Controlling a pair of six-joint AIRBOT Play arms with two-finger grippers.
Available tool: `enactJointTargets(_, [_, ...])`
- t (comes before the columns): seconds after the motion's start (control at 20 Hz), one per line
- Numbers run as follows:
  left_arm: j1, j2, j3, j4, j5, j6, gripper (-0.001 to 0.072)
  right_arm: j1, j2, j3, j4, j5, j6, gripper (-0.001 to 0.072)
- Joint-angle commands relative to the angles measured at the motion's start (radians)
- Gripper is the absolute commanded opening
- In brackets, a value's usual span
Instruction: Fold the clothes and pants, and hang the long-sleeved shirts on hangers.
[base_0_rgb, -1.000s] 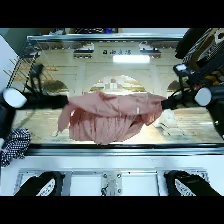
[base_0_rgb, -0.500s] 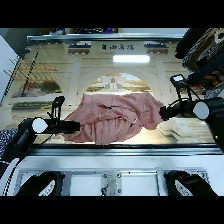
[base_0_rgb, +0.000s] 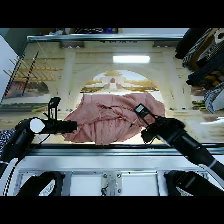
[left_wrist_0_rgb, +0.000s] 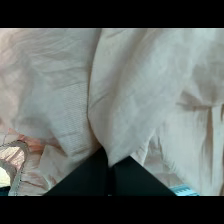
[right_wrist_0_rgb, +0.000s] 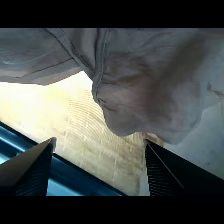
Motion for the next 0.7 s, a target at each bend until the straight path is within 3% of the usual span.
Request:
enactJointTargets(0.0, [0.003, 0.000, 0.000, 0.000, -0.004, -0.008, 0.0005, 0.063, -0.154, -0.012, -0.212, -0.031, 0.160, 0.0603])
enactJointTargets(0.1, [0.003, 0.000, 0.000, 0.000, -0.009, -0.008, 0.0005, 0.063, -0.216, -0.012, -0.261, -0.052, 0.255, 0.0603])
enactJointTargets(0.45, [0.003, 0.000, 0.000, 0.000, -0.018, -0.011, 0.0005, 0.048, -0.283, -0.012, -0.268, -0.124, 0.351, 0.0600])
enactJointTargets(0.55, [0.003, 0.000, 0.000, 0.000, -0.026, -0.011, 0.0005, 0.022, -0.283, -0.012, -0.265, -0.136, 0.377, 0.0287])
enactJointTargets(0.6, [0.003, 0.000, 0.000, 0.000, -0.032, -0.011, 0.0005, 0.007, -0.283, -0.012, -0.264, -0.136, 0.377, 0.0226])
enactJointTargets(0.65, [0.003, 0.000, 0.000, 0.000, -0.035, -0.011, 0.0005, -0.009, -0.282, -0.011, -0.264, -0.126, 0.376, 0.0226])
